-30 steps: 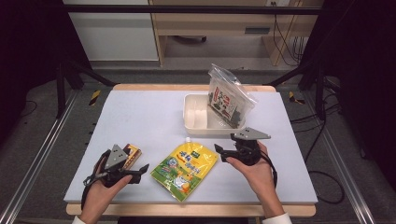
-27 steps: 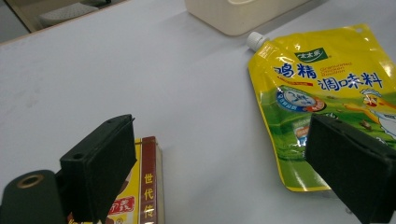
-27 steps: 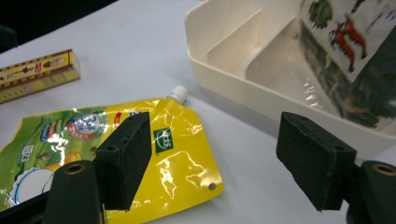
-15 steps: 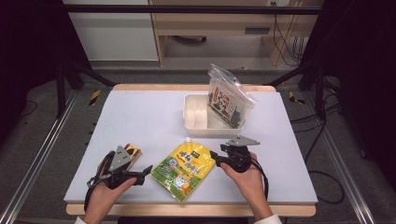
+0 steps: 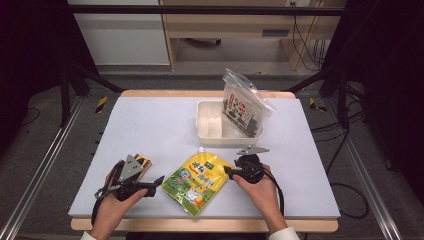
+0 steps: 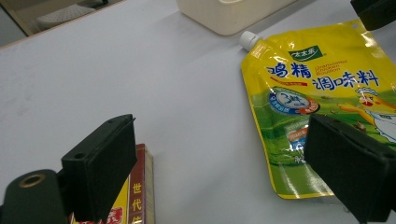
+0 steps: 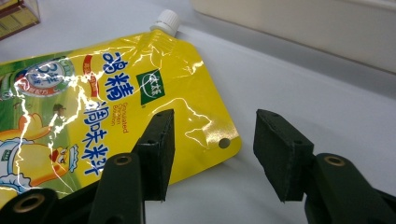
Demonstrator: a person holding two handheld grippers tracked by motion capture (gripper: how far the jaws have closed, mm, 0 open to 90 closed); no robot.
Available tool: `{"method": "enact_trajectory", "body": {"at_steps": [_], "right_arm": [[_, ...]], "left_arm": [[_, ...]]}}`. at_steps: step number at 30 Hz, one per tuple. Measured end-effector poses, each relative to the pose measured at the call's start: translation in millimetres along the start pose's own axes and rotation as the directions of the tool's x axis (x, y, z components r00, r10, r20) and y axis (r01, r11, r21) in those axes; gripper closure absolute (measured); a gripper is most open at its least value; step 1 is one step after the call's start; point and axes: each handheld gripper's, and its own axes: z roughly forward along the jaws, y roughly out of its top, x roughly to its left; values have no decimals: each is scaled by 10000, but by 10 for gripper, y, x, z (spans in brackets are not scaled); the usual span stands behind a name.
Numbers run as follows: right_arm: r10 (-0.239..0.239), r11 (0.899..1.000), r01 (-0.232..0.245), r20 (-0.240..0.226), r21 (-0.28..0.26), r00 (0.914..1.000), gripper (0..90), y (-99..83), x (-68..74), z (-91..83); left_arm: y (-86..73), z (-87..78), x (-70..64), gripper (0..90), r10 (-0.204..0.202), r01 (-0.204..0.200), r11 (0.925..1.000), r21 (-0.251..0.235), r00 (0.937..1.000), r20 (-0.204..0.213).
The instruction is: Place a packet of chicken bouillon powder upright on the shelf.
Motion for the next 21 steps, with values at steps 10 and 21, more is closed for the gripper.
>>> {"method": "enact_trajectory", "body": {"at_steps": [10,21], "right_arm": [[16,9994,-15,-29,332,10000,484,-5,-8,94],[48,9985,-40,-147,548,9999,507,-20,29,135]], "left_arm": [[9,-8,-5,92,120,-120,9999,46,9999,14],[13,-18,-8,92,105,-105,9999,9,9999,34]]}}
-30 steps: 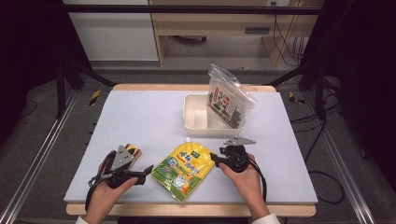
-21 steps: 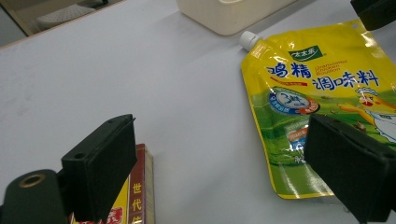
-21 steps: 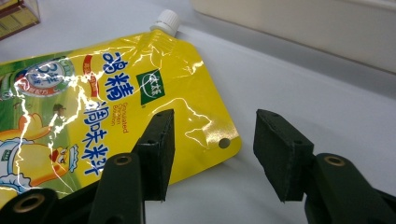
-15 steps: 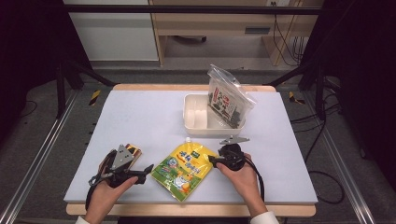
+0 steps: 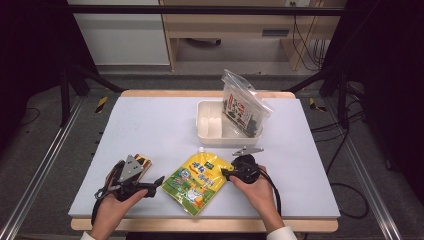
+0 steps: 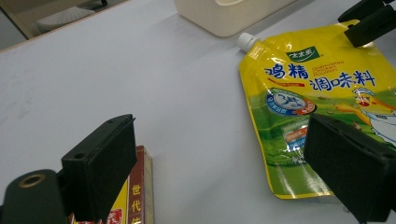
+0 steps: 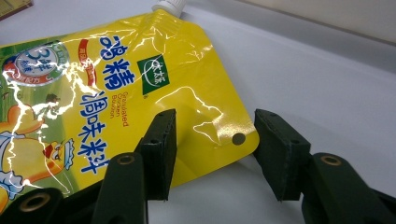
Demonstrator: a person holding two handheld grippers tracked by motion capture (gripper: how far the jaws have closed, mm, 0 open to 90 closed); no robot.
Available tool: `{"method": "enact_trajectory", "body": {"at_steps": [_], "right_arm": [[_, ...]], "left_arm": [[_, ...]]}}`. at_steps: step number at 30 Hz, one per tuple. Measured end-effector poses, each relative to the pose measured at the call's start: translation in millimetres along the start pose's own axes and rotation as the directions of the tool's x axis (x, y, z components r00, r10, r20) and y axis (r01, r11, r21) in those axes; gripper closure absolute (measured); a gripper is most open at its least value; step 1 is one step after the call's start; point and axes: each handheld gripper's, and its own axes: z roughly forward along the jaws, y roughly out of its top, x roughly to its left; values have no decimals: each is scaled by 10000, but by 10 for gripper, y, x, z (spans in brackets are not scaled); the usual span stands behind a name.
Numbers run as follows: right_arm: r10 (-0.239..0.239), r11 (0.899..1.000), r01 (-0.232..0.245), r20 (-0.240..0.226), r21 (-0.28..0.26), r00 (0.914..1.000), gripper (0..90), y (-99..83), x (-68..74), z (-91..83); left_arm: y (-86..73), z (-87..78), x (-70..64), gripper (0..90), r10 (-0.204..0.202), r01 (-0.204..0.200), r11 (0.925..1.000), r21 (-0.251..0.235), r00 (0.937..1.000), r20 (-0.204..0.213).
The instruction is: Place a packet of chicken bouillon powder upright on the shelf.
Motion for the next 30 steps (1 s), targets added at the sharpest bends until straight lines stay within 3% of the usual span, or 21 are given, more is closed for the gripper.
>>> {"method": "enact_trajectory", "body": {"at_steps": [12,21,30], "right_arm": [[195,9983,-191,61,-556,9998,559,41,51,-98],[212,9954,-169,453,-945,9988,739,64,73,-133],[385,9937,-353,283,-1061,9989,753,73,80,-155]], "left_arm": [[1,5,1,93,51,-51,10000,69,10000,-21],[2,10,-4,93,25,-25,10000,63,10000,2],[4,12,-4,94,47,-47,10000,78,10000,15]]}}
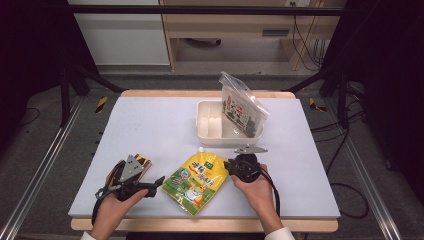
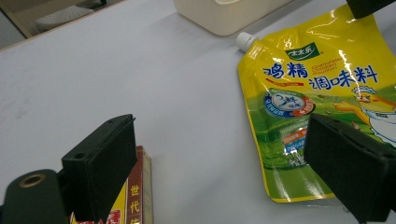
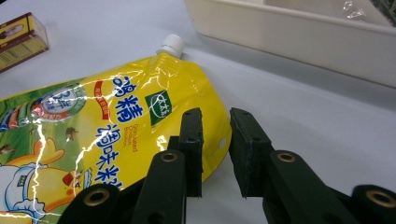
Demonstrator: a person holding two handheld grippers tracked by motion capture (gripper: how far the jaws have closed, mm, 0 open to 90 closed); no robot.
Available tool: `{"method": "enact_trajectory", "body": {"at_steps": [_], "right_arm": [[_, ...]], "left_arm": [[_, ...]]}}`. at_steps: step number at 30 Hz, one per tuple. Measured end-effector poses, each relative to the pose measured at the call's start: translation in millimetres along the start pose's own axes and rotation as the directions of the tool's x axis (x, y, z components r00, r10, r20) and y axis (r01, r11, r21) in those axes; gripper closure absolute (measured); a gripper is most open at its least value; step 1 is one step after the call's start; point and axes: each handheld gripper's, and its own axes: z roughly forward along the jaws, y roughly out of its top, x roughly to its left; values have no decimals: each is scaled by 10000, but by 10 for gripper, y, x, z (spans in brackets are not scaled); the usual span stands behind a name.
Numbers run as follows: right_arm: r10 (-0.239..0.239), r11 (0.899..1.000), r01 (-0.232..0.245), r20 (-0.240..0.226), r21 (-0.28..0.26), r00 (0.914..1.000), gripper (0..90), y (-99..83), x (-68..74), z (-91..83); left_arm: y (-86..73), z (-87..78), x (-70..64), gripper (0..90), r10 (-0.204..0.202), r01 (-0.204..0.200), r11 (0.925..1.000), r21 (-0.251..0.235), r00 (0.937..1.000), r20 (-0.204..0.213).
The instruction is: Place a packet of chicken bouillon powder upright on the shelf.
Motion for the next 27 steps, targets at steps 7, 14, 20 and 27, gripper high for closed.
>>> {"method": "enact_trajectory", "body": {"at_steps": [7,14,20,27], "right_arm": [[12,10000,-13,-83,-88,10000,767,3,5,-7],[92,9999,-88,-300,139,9995,776,-4,28,21],[67,9995,-58,-279,309,9996,881,2,45,56],[16,9999,-9,-484,130,9988,900,31,35,49]], "left_arm": [[-1,3,-1,94,-32,32,10000,-29,10000,-9],[0,5,-2,94,-21,21,10000,-22,10000,-9],[2,4,-3,94,-16,16,10000,-38,10000,-13],[5,5,-4,94,87,-87,10000,-29,10000,-10]]}}
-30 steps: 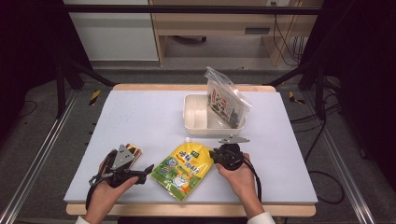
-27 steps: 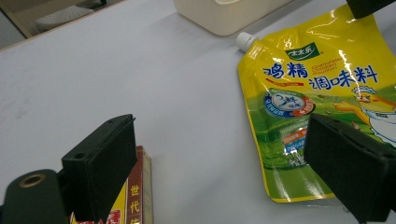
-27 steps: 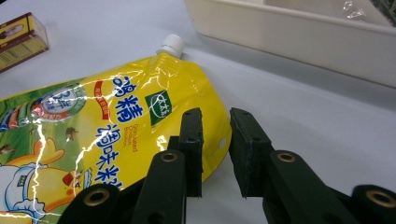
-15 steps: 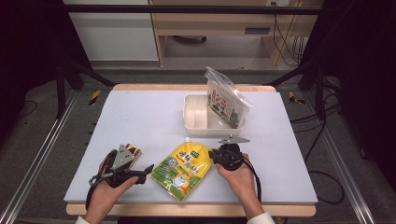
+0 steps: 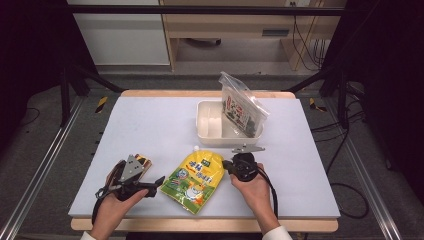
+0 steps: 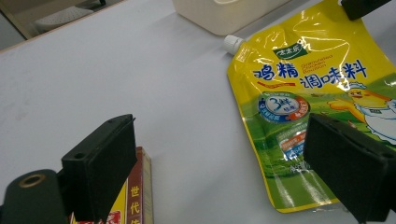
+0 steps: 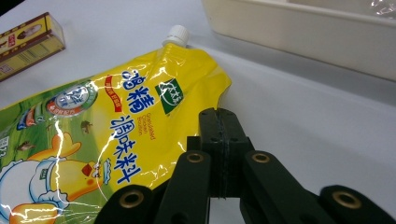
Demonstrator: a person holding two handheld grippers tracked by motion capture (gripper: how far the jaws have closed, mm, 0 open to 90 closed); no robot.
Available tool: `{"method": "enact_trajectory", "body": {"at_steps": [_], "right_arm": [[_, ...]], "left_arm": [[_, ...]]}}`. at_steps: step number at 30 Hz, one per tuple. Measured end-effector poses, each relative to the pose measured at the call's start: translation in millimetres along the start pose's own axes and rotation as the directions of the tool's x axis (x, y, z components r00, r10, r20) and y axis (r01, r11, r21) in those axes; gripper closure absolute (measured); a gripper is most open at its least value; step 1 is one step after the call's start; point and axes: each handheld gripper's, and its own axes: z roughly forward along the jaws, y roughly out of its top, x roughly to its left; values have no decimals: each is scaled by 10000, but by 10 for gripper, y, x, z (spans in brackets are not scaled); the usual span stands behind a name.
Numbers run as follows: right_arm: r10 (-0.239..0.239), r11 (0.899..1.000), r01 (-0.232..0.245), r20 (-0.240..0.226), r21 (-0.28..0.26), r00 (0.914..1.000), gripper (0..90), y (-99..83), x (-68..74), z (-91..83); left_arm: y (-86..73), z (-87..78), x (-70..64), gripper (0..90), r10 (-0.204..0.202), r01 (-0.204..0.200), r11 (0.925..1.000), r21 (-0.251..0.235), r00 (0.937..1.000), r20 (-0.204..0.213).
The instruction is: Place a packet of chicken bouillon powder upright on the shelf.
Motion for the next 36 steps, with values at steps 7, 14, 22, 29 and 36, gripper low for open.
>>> {"method": "enact_trajectory", "body": {"at_steps": [7,14,22,29,36], "right_arm": [[-183,9995,180,-141,-261,9997,900,95,8,-72],[-634,9969,629,-82,-475,9980,900,284,11,-179],[-1225,9901,1219,-43,-699,9925,900,499,37,-365],[-1836,9799,1824,-81,-804,9830,900,649,84,-507],[-2395,9684,2376,-165,-758,9708,900,780,109,-585]], "left_arm": [[-6,-19,29,94,-220,221,9997,-83,9998,24],[8,-66,100,96,-426,427,9989,-204,9991,62],[177,-148,148,97,-161,165,9994,-303,9998,128],[323,-172,195,99,127,-122,9996,-249,9997,199],[497,-192,276,99,319,-313,9993,-207,9990,313]]}}
